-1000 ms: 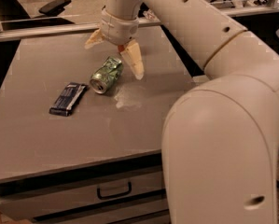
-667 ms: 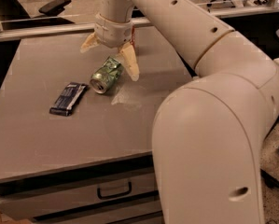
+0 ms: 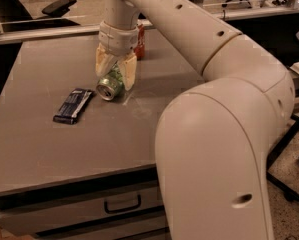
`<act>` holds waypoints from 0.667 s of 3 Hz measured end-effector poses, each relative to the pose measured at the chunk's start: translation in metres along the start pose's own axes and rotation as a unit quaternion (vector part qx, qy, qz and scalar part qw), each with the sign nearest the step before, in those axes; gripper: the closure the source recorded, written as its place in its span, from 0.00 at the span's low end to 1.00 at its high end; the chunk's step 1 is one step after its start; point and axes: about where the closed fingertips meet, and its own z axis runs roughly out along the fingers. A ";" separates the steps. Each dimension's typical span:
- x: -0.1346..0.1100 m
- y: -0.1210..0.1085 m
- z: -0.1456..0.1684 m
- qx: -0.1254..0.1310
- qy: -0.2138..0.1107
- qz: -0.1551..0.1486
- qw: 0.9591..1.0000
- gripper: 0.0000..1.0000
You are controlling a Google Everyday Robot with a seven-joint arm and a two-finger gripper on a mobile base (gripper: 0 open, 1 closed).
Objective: Pick green can
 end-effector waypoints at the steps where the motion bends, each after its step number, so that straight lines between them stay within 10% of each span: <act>1: -0.001 0.000 -0.010 0.014 -0.001 0.011 1.000 0.62; 2: -0.007 0.005 -0.044 0.054 0.004 0.033 0.998 0.85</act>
Offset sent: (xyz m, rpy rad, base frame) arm -0.0342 -0.0446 0.1085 0.1347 -0.0587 -0.1557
